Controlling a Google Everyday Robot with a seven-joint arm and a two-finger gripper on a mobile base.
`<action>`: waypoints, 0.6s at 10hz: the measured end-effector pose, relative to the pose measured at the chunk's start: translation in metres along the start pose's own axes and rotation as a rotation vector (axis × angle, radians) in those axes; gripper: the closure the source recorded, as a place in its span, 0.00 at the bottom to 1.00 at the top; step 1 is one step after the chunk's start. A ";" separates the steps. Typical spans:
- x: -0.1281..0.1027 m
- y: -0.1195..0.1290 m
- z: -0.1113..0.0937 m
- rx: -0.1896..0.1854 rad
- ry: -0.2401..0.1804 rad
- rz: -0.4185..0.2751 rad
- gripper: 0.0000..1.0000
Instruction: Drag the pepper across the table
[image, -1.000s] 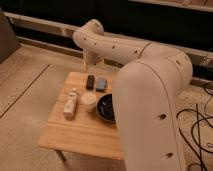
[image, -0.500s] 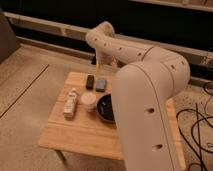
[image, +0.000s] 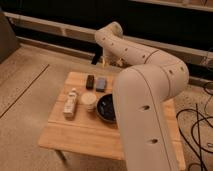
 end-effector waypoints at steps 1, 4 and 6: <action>0.000 -0.004 0.009 -0.014 0.007 0.011 0.35; 0.008 -0.012 0.045 -0.038 0.056 0.017 0.35; 0.013 -0.013 0.068 -0.054 0.097 0.015 0.35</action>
